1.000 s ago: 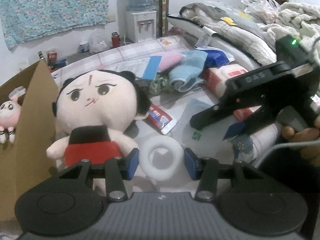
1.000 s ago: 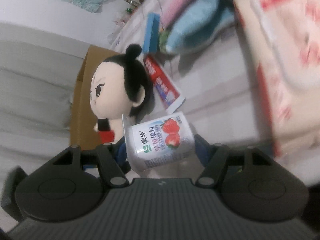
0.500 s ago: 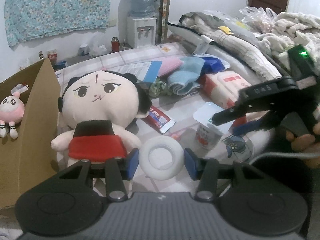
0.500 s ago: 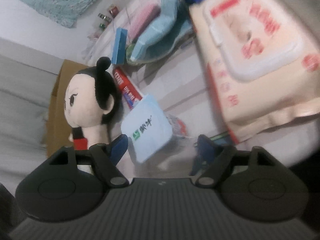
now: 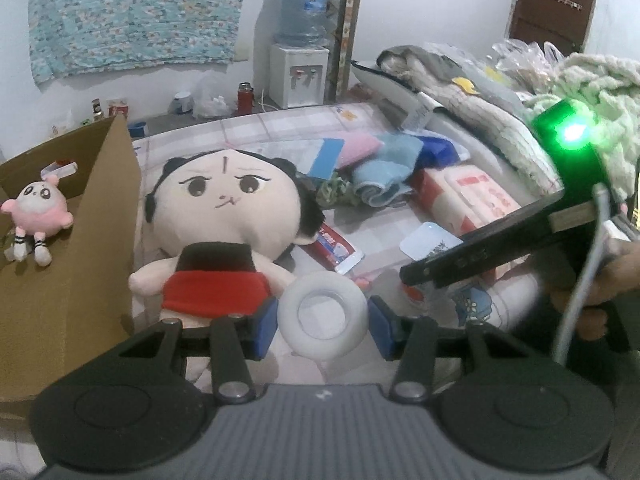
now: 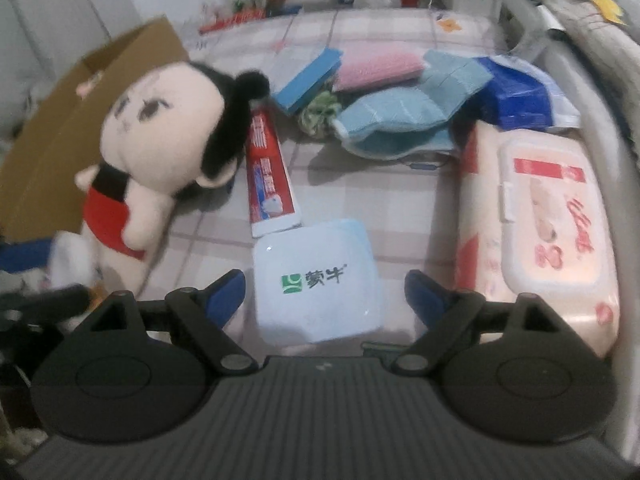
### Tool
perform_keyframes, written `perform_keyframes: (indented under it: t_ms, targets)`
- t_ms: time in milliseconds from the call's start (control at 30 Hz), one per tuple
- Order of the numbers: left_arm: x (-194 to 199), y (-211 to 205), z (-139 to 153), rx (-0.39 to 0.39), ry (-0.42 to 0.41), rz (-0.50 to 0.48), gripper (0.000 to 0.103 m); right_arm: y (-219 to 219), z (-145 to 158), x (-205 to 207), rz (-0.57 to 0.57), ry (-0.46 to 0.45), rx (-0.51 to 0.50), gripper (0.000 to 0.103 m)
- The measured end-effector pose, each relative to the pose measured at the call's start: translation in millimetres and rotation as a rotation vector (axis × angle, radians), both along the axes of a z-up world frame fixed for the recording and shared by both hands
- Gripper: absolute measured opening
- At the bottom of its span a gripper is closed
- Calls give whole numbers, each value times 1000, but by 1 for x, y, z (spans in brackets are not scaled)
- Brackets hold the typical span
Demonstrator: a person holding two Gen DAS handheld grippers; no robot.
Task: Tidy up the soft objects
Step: 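Carry the tape roll and yogurt cup over the cardboard box with both tools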
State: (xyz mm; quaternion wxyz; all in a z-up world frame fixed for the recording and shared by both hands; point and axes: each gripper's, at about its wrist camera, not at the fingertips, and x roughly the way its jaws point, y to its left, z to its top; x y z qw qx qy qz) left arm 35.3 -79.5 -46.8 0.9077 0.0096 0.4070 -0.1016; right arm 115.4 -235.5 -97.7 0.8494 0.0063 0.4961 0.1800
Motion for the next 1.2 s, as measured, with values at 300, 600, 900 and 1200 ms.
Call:
perform_keyframes:
  t_ms: [300,600,900,1200]
  targets:
    - [-11,16,14,-23,-39,38,50,3,-11,15,18,60,-4,62]
    - [-30,71,61,-137,-134,151,50,0,22,2,-18,7,-13,62]
    - [-18,157,104,-121,-235,345,50,38,120,-3,105,-150,64,62]
    - [83,226,69,-107,-80,411,50,159,189,60,356,-190,155,62]
